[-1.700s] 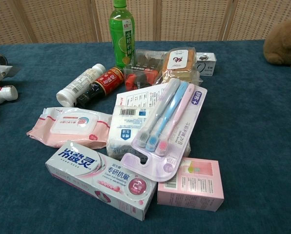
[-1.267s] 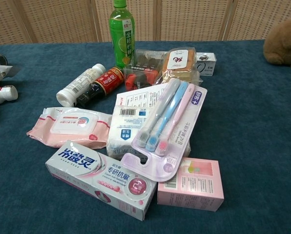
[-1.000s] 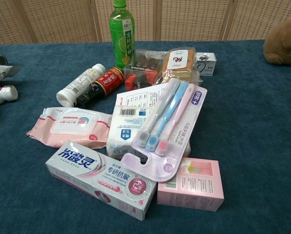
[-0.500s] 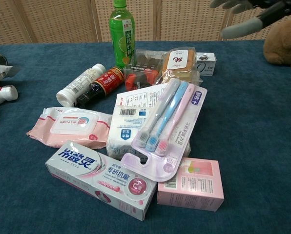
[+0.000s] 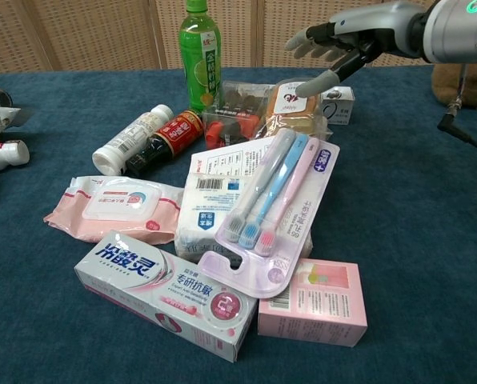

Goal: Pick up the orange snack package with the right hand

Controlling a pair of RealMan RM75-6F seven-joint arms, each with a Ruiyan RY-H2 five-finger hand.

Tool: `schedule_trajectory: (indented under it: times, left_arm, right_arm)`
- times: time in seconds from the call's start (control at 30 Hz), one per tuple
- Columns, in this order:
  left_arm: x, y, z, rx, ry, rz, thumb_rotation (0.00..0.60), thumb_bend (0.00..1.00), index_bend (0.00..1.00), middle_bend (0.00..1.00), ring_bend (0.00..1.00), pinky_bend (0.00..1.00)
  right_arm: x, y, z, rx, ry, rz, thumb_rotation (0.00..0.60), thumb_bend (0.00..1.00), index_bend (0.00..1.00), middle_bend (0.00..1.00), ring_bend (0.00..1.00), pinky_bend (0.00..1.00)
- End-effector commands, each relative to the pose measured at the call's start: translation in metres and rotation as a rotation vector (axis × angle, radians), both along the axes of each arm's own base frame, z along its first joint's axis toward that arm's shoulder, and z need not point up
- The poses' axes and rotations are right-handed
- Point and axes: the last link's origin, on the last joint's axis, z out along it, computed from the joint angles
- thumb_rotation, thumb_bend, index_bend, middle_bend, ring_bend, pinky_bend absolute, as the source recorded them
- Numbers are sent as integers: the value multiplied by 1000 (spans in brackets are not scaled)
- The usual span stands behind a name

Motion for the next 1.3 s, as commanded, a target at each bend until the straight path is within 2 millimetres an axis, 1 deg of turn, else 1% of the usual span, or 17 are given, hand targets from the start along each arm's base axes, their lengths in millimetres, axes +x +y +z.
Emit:
schedule_trajectory:
  times: [0.03, 0.23, 0.27, 0.33, 0.37, 0.43, 0.47, 0.5, 0.53, 0.57, 0.6, 0.63, 0.67, 0.87, 1.1, 1.2, 1.3]
  left_arm:
    - [-2, -1, 0, 2, -1, 9, 600, 374, 0, 0, 0, 0]
    - [-9, -4, 3, 14, -7, 30, 600, 373, 0, 0, 0, 0]
    - [-9, -4, 4, 15, -8, 31, 600, 373, 0, 0, 0, 0]
    - [-11, -6, 4, 18, -10, 32, 600, 374, 0, 0, 0, 0]
    - [-11, -6, 4, 19, -11, 33, 600, 374, 0, 0, 0, 0]
    - [-13, -7, 4, 20, -13, 38, 600, 373, 0, 0, 0, 0]
    - [-13, -8, 4, 22, -15, 39, 600, 373, 0, 0, 0, 0]
    - [-14, -8, 5, 25, -18, 40, 600, 373, 0, 0, 0, 0]
    - [-14, -7, 5, 27, -19, 41, 600, 373, 0, 0, 0, 0]
    - [-14, -7, 5, 28, -20, 40, 600, 374, 0, 0, 0, 0]
    - [-14, -7, 5, 28, -22, 37, 600, 374, 0, 0, 0, 0]
    - [-14, -7, 5, 26, -24, 35, 600, 373, 0, 0, 0, 0]
    - [-14, -7, 4, 24, -25, 33, 600, 372, 0, 0, 0, 0]
    - [-13, -5, -1, 12, -37, 27, 600, 372, 0, 0, 0, 0]
    - [-11, -8, -8, -9, -50, 17, 600, 371, 0, 0, 0, 0]
    - [-11, -8, -9, -9, -54, 19, 600, 369, 0, 0, 0, 0]
    - [-11, -8, -9, -9, -57, 12, 600, 368, 0, 0, 0, 0]
  right_arm:
    - [2, -9, -17, 18, 56, -8, 405, 205, 0, 0, 0, 0]
    - [-4, -20, -33, 27, 137, -35, 407, 213, 0, 0, 0, 0]
    - [-6, -21, -34, 22, 145, -41, 415, 217, 0, 0, 0, 0]
    - [-7, -25, -36, -3, 150, -55, 472, 220, 0, 15, 22, 42]
    - [-8, -25, -36, -14, 147, -62, 537, 220, 12, 106, 125, 148]
    - [-8, -25, -37, -44, 133, -70, 592, 217, 116, 341, 387, 391]
    - [-8, -25, -36, -53, 124, -74, 600, 214, 251, 528, 585, 562]
    - [-9, -24, -34, -66, 111, -77, 600, 212, 357, 660, 735, 695]
    - [-9, -23, -32, -78, 103, -79, 600, 212, 413, 739, 826, 773]
    - [-11, -23, -30, -91, 94, -81, 600, 211, 489, 858, 928, 878]
    - [-12, -22, -25, -109, 75, -88, 600, 211, 547, 933, 980, 935]
    - [-14, -22, -20, -127, 56, -94, 600, 212, 597, 986, 1000, 971]
    - [-15, -21, -15, -147, 35, -100, 600, 212, 628, 1000, 1000, 985]
    - [-22, -6, 33, -275, -105, -90, 600, 212, 671, 1000, 1000, 1000]
    - [-20, 28, 112, -447, -370, -71, 600, 201, 680, 1000, 1000, 1000]
    - [-18, 42, 134, -480, -445, -62, 600, 201, 692, 1000, 1000, 1000]
    - [-16, 51, 143, -476, -469, -55, 600, 200, 691, 1000, 1000, 1000]
